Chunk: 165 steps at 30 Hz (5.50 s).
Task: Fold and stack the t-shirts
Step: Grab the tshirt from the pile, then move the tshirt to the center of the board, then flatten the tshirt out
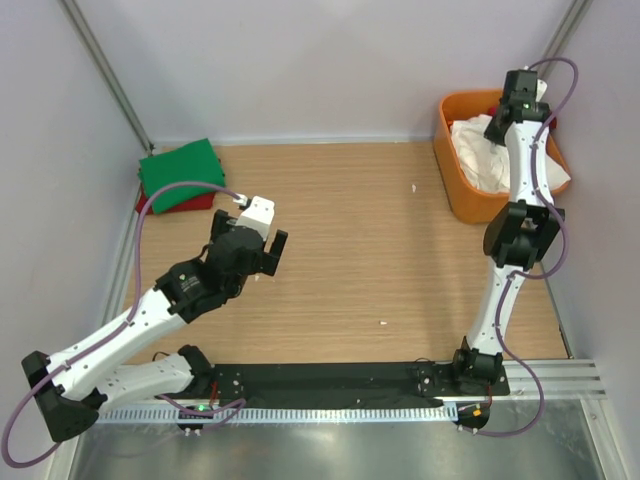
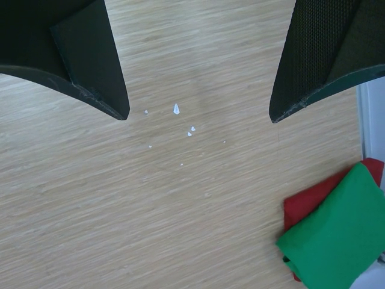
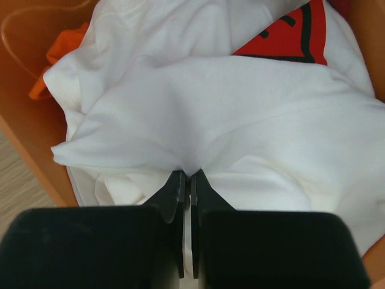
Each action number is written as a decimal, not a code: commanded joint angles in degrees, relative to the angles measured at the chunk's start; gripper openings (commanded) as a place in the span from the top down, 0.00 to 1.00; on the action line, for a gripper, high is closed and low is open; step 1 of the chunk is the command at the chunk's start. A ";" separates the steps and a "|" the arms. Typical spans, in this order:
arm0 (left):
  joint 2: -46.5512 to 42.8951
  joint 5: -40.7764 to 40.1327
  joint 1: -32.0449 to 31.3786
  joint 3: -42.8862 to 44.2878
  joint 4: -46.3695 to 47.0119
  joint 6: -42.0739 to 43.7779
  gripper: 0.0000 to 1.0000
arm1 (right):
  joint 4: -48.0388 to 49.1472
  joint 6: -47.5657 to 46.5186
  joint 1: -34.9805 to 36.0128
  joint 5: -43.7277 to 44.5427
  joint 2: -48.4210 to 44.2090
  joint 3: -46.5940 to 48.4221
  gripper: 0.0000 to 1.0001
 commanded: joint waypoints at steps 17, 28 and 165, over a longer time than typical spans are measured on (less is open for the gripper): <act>2.18 -14.86 0.12 2.96 -2.16 -2.38 0.00 | 14.62 5.50 10.22 -9.55 -37.05 -1.28 0.86; 2.80 -8.56 1.09 5.59 -5.15 -7.56 0.00 | 5.71 10.58 12.06 -9.01 -42.84 -42.02 0.00; 23.11 13.26 21.48 5.51 -14.56 -12.76 1.00 | 10.64 37.39 53.99 10.24 -66.39 -93.20 0.11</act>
